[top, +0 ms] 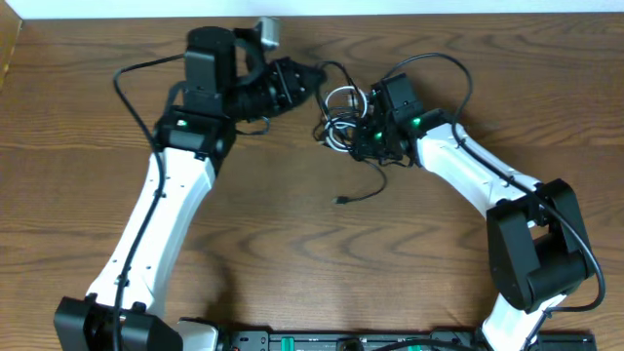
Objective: Untangle cables
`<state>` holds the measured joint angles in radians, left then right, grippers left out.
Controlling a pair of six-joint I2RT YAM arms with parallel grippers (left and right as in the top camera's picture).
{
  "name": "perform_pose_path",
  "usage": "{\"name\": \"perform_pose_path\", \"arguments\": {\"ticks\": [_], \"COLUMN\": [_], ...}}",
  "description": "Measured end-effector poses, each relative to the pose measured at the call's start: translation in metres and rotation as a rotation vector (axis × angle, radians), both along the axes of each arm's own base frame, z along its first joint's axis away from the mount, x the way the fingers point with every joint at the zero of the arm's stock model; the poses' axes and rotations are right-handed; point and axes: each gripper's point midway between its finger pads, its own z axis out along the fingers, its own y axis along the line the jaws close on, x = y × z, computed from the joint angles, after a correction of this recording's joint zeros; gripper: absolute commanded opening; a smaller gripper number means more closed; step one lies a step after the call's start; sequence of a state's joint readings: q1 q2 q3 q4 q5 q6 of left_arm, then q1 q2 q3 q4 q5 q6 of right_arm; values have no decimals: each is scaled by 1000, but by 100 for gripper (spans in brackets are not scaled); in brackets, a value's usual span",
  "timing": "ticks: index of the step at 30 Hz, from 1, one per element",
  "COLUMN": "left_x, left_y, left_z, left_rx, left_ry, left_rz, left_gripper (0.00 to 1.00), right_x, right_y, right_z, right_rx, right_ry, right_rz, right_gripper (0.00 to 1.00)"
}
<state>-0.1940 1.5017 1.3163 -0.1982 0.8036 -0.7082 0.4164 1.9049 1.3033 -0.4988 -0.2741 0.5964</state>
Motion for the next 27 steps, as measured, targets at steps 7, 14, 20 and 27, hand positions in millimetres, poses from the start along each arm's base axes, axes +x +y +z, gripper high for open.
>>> {"name": "perform_pose_path", "arguments": {"ticks": [7,14,20,27], "left_x": [4,-8,-22,-26], "left_y": [63,142,146,134], "left_z": [8,35,-13,-25], "left_rx": [-25,20,144,224], "left_ry": [25,-13,137,116], "left_rz": [144,347,335,272], "left_gripper": [7,7,8,7], "right_x": [7,-3,-12,-28], "right_y": [-34,-70,-54,-33], "right_z": [7,-13,-6,33], "right_rx": [6,-41,18,51], "right_ry": [51,84,53,-15], "right_rz": [-51,49,197,323], "right_gripper": [1,1,1,1]}}
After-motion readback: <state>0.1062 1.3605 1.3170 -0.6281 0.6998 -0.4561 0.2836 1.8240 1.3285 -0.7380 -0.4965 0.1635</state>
